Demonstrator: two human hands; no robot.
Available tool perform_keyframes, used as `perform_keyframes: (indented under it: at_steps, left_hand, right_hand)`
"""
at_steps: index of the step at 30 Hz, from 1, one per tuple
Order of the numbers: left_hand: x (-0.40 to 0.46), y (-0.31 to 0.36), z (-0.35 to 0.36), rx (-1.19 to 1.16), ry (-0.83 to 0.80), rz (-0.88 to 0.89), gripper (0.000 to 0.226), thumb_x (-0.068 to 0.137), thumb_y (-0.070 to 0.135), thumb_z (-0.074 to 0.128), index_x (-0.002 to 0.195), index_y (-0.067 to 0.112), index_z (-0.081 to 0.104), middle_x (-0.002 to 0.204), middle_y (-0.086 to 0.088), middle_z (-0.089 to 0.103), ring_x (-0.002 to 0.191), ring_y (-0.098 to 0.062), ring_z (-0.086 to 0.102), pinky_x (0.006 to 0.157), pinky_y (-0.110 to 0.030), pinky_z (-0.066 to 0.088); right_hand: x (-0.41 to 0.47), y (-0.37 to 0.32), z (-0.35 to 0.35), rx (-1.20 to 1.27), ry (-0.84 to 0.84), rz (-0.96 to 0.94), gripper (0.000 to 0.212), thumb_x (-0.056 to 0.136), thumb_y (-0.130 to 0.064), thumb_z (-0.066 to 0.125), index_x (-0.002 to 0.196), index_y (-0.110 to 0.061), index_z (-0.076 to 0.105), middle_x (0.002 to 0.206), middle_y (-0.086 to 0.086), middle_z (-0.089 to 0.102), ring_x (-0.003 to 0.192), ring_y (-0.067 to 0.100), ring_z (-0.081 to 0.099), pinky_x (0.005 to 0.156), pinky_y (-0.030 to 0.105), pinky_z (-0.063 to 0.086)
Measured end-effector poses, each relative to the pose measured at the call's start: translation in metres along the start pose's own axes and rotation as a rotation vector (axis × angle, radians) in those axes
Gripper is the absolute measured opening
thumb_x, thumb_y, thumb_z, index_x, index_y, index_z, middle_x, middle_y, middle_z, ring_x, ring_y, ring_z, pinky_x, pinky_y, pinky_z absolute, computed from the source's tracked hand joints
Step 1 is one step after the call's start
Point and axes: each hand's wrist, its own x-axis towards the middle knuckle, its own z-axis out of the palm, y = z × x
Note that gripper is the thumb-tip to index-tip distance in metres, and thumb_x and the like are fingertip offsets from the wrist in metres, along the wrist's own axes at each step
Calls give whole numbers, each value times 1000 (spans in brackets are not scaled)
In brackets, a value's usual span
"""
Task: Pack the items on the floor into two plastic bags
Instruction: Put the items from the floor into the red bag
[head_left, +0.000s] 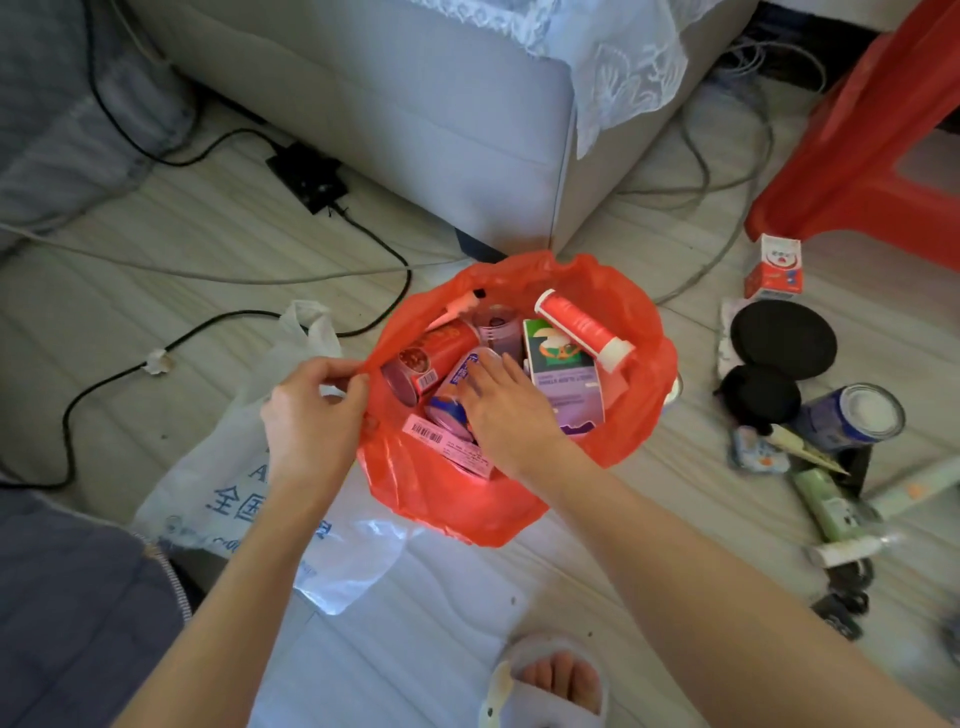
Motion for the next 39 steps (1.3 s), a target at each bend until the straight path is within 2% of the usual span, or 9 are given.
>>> perform_keyframes:
  at_steps: [4,9,13,16,19,27,30,35,39]
  left_hand:
    - [-4,-5,3,56,-45,52,18,82,6,55,86,21,64,79,-5,66,58,-10,59,64,-27,48]
    - [0,8,9,216,-114,269,27,82,-1,52,99,11,69,104,-8,65,81,-20,57,79,-23,39]
    - [-1,10,12,378,-212,390,26,82,1,54,106,3,64,109,-20,59,100,-36,55,88,-37,40]
    - [-13,12,10,503,-251,530,36,80,25,46,105,4,62,104,-22,60,97,-41,54,85,-49,47]
    - [-32,30,12,495,-299,750,44,77,33,39,112,11,54,109,-18,59,102,-40,55,89,-47,47]
    - [-105,92,49,428,-425,1248,39,79,22,49,115,9,53,113,-15,60,107,-31,47,99,-36,32]
    - [-125,96,84,444,-526,1280,42,78,24,46,118,12,48,117,-16,58,108,-33,49,97,-42,40]
    - [-149,88,157,544,-699,1242,45,78,30,42,118,12,50,115,-16,60,106,-37,57,88,-43,51]
    - [-147,61,216,726,-790,1144,51,66,14,74,115,7,59,119,-23,59,112,-45,54,86,-54,50]
  right_hand:
    - [-14,3,-13,-60,2,-3,48,94,-24,42,139,-11,33,152,13,22,144,26,8,116,44,-1]
    - [-46,14,-36,-72,270,107,49,64,-34,65,108,-12,67,118,11,65,113,27,60,98,48,44]
    - [-74,31,-60,-103,326,136,54,67,-36,58,114,-11,63,117,12,65,109,27,62,96,49,44]
    - [-97,44,-80,-145,317,141,55,67,-43,60,114,-13,63,116,11,65,108,28,62,93,48,46]
    - [-124,58,-103,-176,334,166,55,71,-42,42,114,-14,60,115,10,65,107,28,62,94,48,46]
    - [-229,116,-128,-78,363,443,50,80,-36,54,119,-5,58,113,15,64,102,33,62,92,45,46]
    - [-270,137,-94,-16,304,570,52,82,-31,64,125,-4,52,121,16,59,110,35,56,95,47,43]
    - [-310,164,-32,91,167,721,53,90,-34,51,135,-8,42,131,14,51,121,33,48,101,41,37]
    - [-323,190,15,161,56,734,55,92,-33,48,141,-14,32,142,8,41,132,25,37,107,34,30]
